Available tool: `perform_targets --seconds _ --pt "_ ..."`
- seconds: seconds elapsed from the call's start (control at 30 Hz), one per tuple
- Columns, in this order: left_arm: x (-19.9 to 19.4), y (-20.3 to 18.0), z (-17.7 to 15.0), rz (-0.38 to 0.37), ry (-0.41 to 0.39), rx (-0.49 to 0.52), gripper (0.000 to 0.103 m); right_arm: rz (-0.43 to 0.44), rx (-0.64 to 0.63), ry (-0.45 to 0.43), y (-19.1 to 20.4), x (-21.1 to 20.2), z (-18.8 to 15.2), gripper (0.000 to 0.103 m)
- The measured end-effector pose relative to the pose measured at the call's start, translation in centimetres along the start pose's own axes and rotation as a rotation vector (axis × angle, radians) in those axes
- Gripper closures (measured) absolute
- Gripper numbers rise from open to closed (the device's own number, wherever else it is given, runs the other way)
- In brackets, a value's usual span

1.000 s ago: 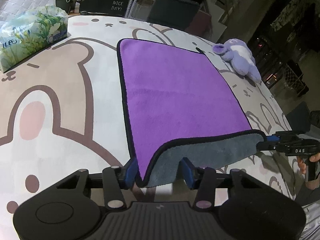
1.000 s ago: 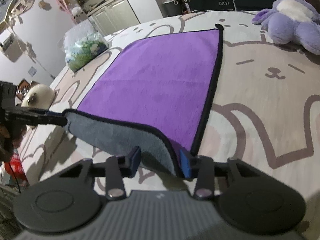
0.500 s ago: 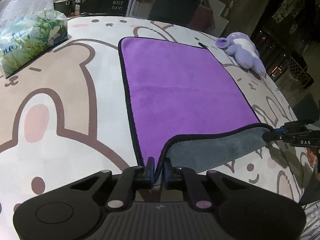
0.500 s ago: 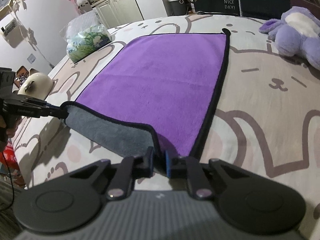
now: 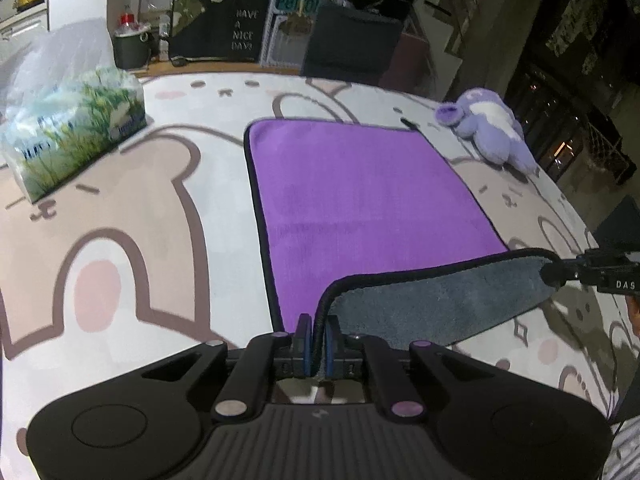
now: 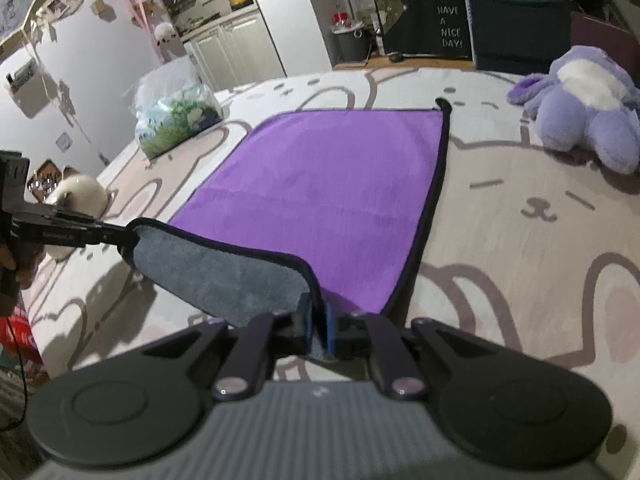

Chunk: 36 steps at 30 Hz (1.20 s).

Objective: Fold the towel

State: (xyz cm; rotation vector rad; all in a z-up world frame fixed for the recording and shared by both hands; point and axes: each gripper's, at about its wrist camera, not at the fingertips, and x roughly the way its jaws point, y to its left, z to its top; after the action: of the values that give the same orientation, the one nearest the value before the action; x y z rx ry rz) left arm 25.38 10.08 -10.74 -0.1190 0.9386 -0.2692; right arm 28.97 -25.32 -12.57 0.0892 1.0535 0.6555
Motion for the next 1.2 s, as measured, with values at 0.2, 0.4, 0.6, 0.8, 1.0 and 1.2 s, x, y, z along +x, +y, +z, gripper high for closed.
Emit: perform_targets --seconds 0.2,0.4,0.6,0.8,1.0,1.2 --pt "-1.1 -0.6 1.5 0.027 -0.063 -0.012 0.096 -0.010 0.006 -0.055 -0.1 -1.0 0.9 0.095" --pt "-1.8 -1.1 3.0 0.053 -0.132 -0.022 0.096 -0.043 0.010 -0.133 0.1 -1.7 2.2 0.095" --pt "-1.8 -1.5 4.6 0.084 -0.187 -0.025 0.096 -0.076 0.009 -0.186 0.3 -2.0 3.8 0.095" --pt "-1.7 -1.6 6.0 0.103 -0.247 -0.031 0.096 -0.103 0.002 -0.235 0.6 -1.6 5.7 0.095" --pt "-1.5 -1.3 7.5 0.119 -0.301 -0.043 0.100 -0.129 -0.001 -0.290 0.7 -0.9 7.8 0.095" --pt "0.1 -1.0 7.9 0.116 -0.267 -0.031 0.099 -0.132 0.001 -0.289 0.3 0.3 9.1 0.095"
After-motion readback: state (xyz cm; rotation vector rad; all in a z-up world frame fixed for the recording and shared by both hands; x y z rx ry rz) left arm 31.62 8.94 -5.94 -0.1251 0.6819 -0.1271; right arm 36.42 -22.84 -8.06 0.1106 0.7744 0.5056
